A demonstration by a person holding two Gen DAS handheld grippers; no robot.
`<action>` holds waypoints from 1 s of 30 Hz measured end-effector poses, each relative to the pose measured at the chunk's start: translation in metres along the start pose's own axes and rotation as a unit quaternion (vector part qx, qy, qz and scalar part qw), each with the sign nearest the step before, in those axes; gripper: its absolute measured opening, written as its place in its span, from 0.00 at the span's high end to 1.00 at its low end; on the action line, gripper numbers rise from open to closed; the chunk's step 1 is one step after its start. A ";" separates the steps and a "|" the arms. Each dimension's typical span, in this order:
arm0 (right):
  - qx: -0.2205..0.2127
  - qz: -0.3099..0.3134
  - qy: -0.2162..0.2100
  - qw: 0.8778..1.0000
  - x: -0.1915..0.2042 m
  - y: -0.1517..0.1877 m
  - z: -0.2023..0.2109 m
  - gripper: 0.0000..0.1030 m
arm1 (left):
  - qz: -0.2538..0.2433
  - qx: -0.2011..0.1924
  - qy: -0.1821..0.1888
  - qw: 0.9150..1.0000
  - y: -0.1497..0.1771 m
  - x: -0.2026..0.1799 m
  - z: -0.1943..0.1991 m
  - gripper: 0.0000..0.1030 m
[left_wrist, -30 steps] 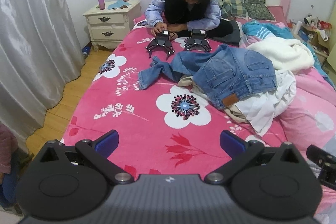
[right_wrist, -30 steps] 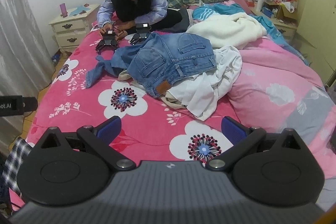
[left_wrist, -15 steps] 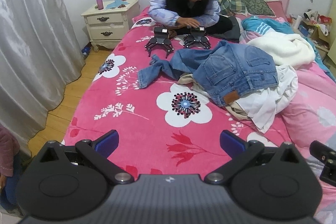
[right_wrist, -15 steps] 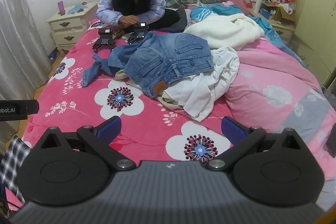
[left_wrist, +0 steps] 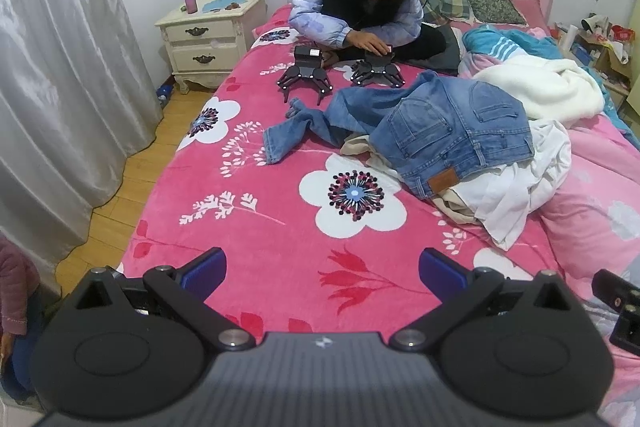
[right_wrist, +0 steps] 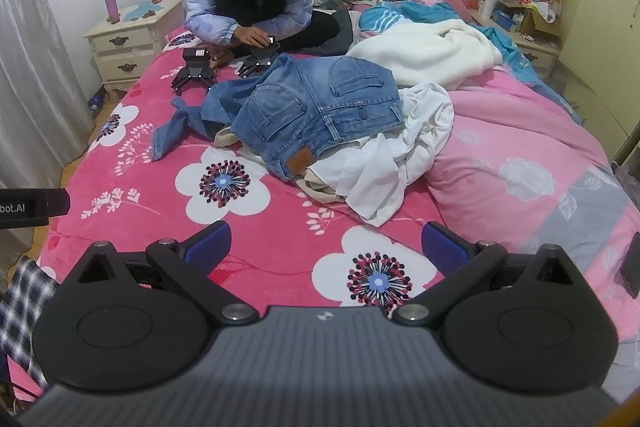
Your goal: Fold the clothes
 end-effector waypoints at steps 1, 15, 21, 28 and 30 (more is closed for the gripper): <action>0.001 0.000 0.000 1.000 0.000 0.000 0.000 0.01 | -0.002 0.000 -0.002 1.000 -0.001 -0.007 0.000 0.00; 0.016 0.000 0.006 1.000 -0.003 0.000 -0.012 0.01 | -0.005 0.013 -0.027 1.000 -0.035 -0.107 -0.023 0.00; 0.025 -0.005 0.010 1.000 -0.008 0.001 -0.021 0.01 | -0.010 0.021 -0.033 0.999 -0.049 -0.146 -0.032 0.00; 0.041 -0.010 0.015 0.999 -0.017 -0.002 -0.041 0.01 | -0.015 0.031 -0.034 0.999 -0.065 -0.182 -0.049 0.00; 0.047 -0.011 0.016 0.999 -0.020 -0.004 -0.050 0.01 | -0.015 0.037 -0.034 0.999 -0.070 -0.188 -0.057 0.00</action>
Point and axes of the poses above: each gripper's, at about its wrist camera, not at the fingertips, and z roughly against the way its jaws point, x to its left, y to its underside, the point moved 6 cm from there along -z, roughly the way its jaws point, and after that the axes turned 4 degrees about -y, right-handed, at the moved point
